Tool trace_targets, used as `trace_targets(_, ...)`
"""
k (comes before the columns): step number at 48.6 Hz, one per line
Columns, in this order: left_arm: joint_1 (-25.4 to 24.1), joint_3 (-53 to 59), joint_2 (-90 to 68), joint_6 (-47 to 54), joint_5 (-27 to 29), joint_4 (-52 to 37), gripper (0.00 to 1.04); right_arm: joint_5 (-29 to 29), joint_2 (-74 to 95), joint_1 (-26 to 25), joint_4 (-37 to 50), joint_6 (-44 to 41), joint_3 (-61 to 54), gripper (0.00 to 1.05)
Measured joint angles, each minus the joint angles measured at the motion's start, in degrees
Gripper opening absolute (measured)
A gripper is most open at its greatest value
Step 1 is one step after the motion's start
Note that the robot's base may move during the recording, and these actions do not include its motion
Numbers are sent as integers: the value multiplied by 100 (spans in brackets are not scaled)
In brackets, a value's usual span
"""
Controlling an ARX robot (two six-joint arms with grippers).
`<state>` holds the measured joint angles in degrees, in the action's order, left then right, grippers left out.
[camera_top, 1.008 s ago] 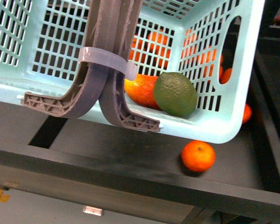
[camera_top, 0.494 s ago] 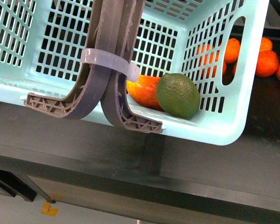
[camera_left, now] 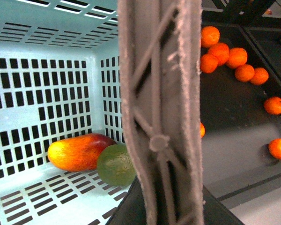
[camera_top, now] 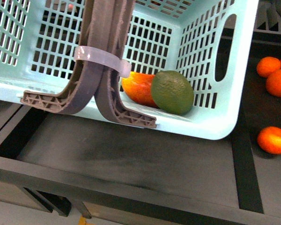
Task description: Pick mango and avocado into basket
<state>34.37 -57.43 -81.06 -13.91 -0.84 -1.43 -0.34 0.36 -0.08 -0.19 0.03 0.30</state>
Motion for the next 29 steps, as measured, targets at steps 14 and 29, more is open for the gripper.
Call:
trace_targets(14, 321, -168, -293, -632, 1967, -280, 6, 28, -11, 0, 7, 2, 0, 97)
trace_targets(29, 280, -2719, -2098, -3748, 2787, 721, 6, 31, -11, 2, 7, 2, 0, 97)
